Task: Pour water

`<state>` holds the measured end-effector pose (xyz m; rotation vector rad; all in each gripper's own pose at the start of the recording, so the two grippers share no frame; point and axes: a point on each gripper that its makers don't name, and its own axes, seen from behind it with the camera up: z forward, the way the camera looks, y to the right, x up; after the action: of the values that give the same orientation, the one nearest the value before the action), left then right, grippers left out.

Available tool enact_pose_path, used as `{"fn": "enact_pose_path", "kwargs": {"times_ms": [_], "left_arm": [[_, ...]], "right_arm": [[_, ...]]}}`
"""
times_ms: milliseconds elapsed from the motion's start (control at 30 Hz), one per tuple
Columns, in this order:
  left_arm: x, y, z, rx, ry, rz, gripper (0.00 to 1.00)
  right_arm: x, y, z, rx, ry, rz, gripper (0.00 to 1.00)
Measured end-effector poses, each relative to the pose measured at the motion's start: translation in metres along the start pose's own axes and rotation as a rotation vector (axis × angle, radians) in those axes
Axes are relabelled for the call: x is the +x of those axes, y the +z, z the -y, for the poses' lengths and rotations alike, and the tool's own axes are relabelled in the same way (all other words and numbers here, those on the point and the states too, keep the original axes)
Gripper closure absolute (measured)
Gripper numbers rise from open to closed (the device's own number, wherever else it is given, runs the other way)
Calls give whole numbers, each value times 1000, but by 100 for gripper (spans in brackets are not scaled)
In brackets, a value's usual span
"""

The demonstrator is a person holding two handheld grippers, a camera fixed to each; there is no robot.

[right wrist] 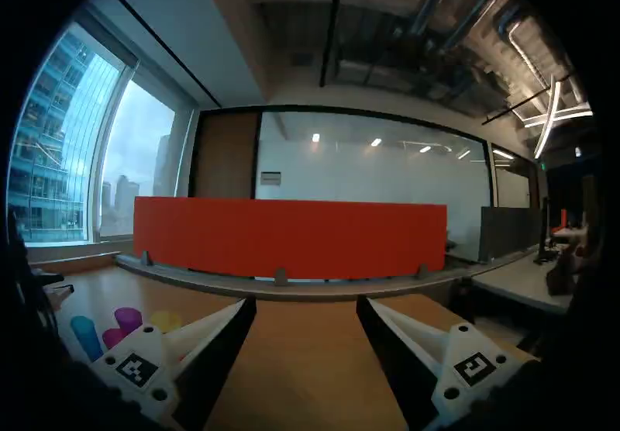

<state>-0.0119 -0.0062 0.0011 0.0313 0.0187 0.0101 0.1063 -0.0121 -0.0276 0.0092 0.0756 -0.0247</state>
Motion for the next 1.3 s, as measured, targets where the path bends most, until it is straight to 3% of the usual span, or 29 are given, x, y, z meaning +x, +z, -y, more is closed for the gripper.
{"fn": "enact_pose_path", "kwargs": {"times_ms": [600,1300], "left_arm": [[0,0,1,0,0,0,4],[0,0,1,0,0,0,4]], "right_arm": [[-54,6,16,25,8,-3,0],[-97,12,2,-2,13,45,0]]}}
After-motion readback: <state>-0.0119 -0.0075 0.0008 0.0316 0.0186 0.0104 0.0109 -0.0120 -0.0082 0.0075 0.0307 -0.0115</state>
